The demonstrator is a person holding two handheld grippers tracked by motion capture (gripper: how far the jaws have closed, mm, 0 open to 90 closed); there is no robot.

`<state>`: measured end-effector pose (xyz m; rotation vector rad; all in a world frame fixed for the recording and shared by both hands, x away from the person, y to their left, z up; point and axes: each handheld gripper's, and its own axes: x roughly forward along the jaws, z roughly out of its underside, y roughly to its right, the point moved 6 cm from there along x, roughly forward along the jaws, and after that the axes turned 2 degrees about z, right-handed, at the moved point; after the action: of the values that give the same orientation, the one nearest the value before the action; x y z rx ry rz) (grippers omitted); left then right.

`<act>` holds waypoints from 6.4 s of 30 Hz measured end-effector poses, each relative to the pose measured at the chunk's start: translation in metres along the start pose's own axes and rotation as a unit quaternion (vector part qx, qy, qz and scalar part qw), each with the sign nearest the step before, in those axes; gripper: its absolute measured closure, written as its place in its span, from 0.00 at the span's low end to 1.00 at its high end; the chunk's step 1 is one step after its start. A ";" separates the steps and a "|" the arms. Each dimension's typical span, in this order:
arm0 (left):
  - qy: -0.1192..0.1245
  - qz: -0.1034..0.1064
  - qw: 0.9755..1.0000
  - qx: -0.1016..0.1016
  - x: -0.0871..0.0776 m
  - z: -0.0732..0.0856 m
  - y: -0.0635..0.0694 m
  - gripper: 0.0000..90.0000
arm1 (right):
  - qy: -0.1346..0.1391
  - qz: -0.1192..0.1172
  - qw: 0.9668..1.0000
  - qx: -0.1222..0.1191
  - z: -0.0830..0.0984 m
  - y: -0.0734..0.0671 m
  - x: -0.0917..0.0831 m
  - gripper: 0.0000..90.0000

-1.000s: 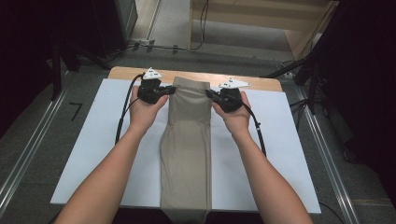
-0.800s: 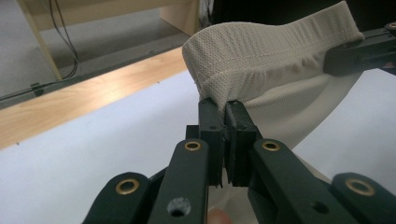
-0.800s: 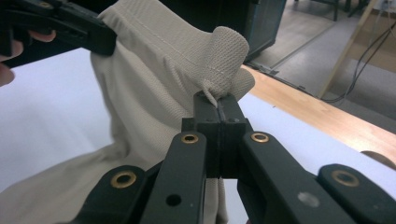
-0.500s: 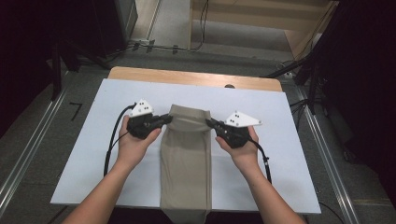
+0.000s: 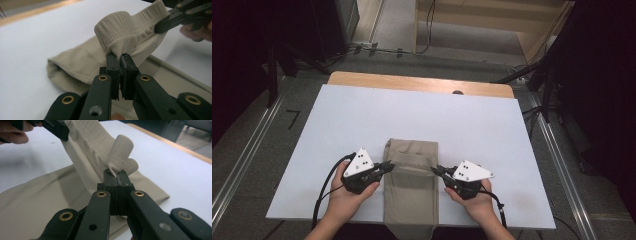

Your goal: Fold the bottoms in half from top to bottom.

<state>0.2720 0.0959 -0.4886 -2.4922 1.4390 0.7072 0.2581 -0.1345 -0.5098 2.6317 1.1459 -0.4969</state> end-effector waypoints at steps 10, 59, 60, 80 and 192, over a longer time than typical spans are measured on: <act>-0.037 0.014 0.999 0.015 -0.021 0.030 0.035 0.97 | -0.023 -0.036 0.999 -0.005 0.022 -0.040 -0.021 0.97; -0.131 0.003 0.984 -0.119 0.052 0.029 -0.073 0.62 | -0.156 0.026 0.977 0.146 0.033 0.060 0.058 0.55; -0.132 0.005 0.984 -0.118 0.052 0.029 -0.072 0.62 | -0.163 0.024 0.976 0.144 0.035 0.059 0.059 0.56; -0.122 -0.002 0.986 -0.112 0.053 0.027 -0.072 0.91 | -0.172 -0.012 0.972 0.157 0.033 0.056 0.063 0.95; -0.054 0.065 0.996 -0.037 0.093 -0.019 -0.062 0.90 | -0.102 -0.031 0.986 0.126 0.013 0.088 0.039 0.88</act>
<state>0.3700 0.0499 -0.5224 -2.3884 1.5727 0.9197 0.3455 -0.1717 -0.5306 2.6765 1.1684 -0.9567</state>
